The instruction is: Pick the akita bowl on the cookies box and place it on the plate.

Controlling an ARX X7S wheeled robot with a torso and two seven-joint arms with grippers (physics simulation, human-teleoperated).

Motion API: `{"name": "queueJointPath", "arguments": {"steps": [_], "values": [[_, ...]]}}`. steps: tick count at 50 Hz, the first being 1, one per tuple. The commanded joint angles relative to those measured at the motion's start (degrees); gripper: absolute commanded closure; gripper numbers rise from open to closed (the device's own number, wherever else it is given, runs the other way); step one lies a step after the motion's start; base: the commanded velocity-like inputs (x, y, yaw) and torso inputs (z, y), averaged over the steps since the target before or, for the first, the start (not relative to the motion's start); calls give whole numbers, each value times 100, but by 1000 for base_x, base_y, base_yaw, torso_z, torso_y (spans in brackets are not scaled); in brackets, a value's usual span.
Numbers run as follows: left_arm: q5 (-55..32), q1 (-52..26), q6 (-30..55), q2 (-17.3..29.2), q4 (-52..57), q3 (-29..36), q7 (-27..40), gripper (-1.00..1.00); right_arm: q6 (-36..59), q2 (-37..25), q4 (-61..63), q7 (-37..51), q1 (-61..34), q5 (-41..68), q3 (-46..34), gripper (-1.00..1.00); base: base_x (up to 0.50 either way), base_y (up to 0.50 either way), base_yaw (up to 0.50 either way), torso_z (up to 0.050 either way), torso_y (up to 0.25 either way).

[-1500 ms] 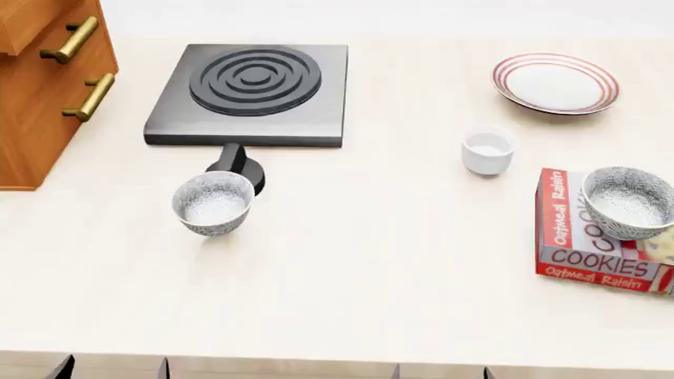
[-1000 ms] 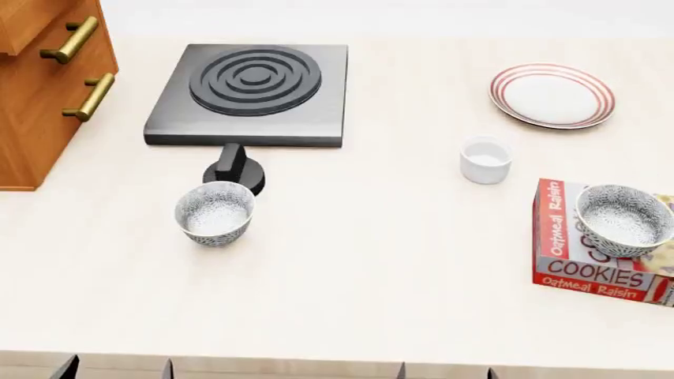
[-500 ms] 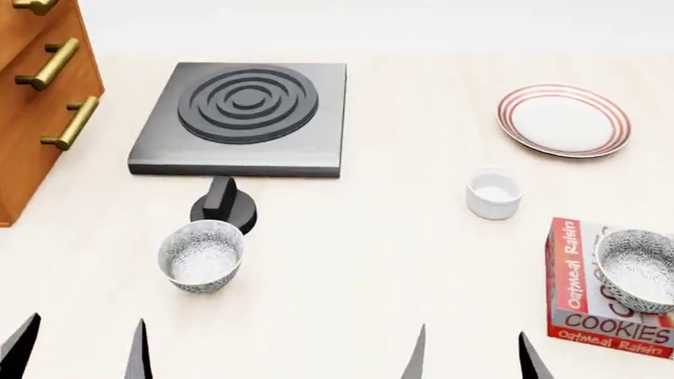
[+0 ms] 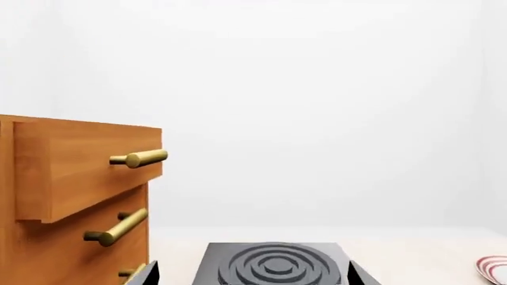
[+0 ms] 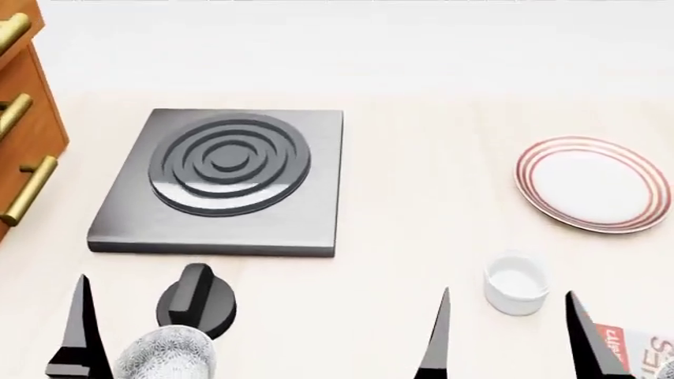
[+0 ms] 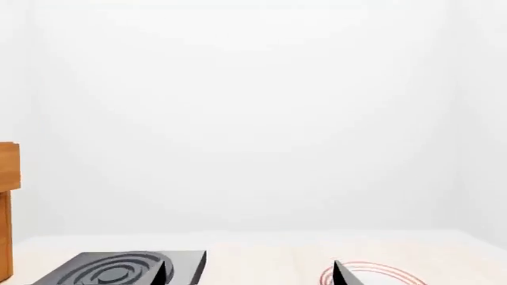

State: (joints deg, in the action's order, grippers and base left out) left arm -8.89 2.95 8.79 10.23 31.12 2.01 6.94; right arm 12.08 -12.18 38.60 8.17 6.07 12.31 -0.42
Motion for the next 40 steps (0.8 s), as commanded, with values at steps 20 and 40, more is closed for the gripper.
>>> {"name": "queueJointPath", "arguments": {"steps": [20,40], "values": [[-190,89,-57,157,254,-55,120,-100,-220,-266,401,75,250,62,-9,-100,500,0,0,0,1],[-262,107,-122,221,215,-39,184,-100,-564,-281,263,132,289,145,31,-100,297,-61,0,0,0]]}}
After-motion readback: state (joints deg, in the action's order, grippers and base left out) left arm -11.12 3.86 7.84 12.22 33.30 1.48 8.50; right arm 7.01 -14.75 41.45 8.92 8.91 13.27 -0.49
